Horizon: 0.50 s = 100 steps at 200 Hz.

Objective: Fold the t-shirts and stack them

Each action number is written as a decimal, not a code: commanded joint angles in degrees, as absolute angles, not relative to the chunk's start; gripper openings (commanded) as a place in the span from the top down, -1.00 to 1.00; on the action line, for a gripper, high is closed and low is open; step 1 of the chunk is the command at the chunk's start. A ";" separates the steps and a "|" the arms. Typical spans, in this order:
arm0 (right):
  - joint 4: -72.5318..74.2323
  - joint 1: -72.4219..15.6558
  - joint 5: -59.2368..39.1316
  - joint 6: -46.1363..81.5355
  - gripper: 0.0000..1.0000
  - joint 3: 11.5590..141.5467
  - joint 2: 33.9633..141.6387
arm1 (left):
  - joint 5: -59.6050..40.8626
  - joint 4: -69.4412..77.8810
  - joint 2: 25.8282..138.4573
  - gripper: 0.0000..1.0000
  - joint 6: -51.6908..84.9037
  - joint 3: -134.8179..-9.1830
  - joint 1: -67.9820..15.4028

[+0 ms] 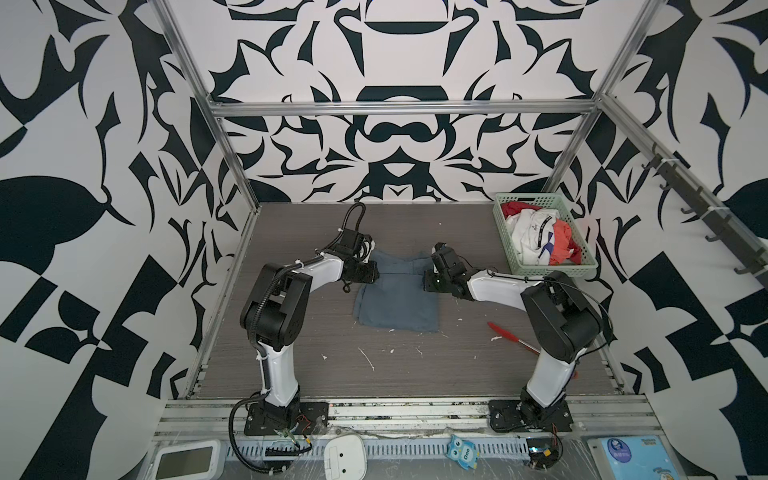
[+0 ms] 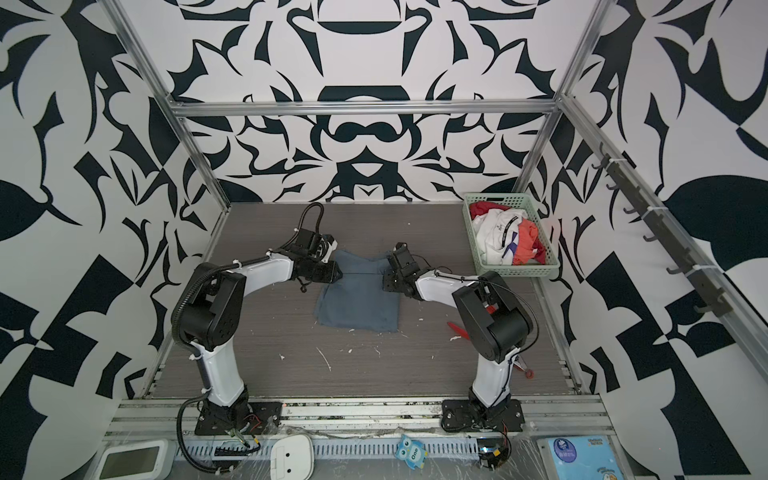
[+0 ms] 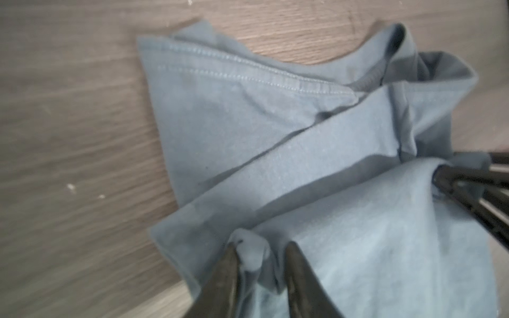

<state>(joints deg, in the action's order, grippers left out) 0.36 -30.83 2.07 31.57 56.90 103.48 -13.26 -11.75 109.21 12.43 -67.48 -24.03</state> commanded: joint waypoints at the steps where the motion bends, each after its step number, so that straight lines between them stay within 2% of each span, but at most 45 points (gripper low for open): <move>1: 0.06 -31.01 4.32 31.99 0.71 57.92 100.87 | -13.72 -11.95 108.98 0.59 13.05 -68.04 -24.39; 11: -0.38 -31.03 4.48 31.70 0.78 57.83 100.44 | -13.39 -12.04 108.15 0.70 13.13 -67.71 -24.43; 23: -1.67 -31.07 4.81 31.56 1.00 58.09 100.05 | -12.80 -11.96 106.96 0.82 13.23 -67.26 -24.57; 38: -3.52 -31.15 5.58 31.29 1.00 58.53 99.50 | -12.59 -11.96 105.51 1.00 13.37 -66.74 -24.60; 100: -6.40 -34.12 9.94 30.16 1.00 56.66 92.88 | -12.92 -11.57 98.11 1.00 15.13 -62.41 -25.00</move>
<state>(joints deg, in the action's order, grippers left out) -5.23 -32.73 5.96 31.22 56.88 97.58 -12.62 -11.42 102.13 13.89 -64.97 -24.51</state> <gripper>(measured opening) 0.050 0.059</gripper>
